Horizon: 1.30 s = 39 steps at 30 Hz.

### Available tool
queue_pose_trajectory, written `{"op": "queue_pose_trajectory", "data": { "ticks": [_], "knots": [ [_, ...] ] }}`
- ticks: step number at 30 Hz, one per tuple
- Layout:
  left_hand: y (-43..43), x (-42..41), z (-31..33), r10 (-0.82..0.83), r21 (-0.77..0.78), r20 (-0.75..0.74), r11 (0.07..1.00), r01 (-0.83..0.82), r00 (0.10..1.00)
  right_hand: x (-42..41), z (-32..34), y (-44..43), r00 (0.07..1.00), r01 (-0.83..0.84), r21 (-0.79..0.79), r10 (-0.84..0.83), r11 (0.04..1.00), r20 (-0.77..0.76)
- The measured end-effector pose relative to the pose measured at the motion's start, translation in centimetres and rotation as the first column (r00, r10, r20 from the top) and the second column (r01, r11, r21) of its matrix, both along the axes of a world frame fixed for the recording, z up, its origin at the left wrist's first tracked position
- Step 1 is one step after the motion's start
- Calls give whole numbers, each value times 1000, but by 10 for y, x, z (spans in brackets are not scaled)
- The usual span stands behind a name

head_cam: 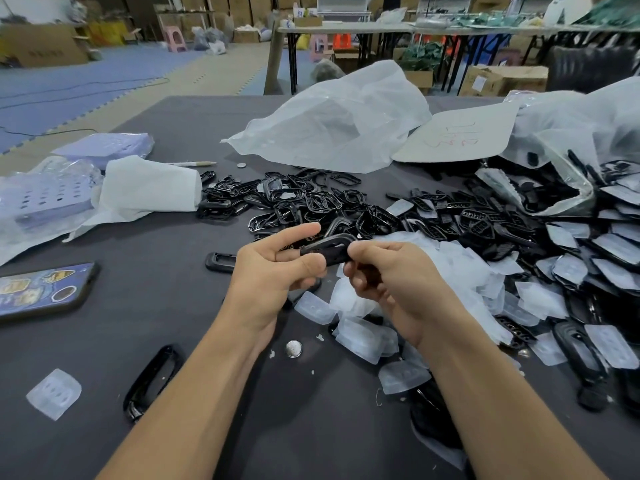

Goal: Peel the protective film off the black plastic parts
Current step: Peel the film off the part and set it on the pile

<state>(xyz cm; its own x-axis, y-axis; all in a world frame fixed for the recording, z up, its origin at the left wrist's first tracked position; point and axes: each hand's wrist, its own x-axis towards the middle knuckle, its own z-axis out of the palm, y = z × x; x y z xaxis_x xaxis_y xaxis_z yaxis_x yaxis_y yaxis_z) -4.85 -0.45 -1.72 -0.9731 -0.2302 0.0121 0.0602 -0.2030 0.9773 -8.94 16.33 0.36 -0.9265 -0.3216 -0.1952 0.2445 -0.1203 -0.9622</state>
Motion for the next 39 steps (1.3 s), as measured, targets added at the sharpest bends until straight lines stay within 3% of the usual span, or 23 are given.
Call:
{"op": "queue_pose_trajectory", "data": {
  "ticks": [3,8,13,18,25,31,35,39],
  "knots": [
    [-2,0,0,-17,106,25,994,15,1000,4,0,-3,994,10,52,-4,999,-107],
    [2,-3,0,-10,273,61,962,-7,998,6,0,-6,987,46,-6,-46,999,-157],
    [7,-4,0,57,129,72,989,-66,996,7,0,-6,978,87,-49,-94,995,-184],
    [5,-4,0,80,51,73,995,-84,994,7,-3,-9,988,94,-129,-108,987,-106],
    [11,-4,-2,114,-93,120,990,-104,986,8,-10,-11,917,190,82,-147,978,-372],
    [9,-1,2,0,68,77,998,-5,997,6,-3,-4,996,94,-235,-91,967,26],
    [8,-2,3,-30,201,65,979,17,997,7,-3,-6,990,138,-285,-125,949,63],
    [7,-3,2,20,278,37,960,-29,999,8,-3,-9,996,72,-337,-49,939,76]
  ]
}}
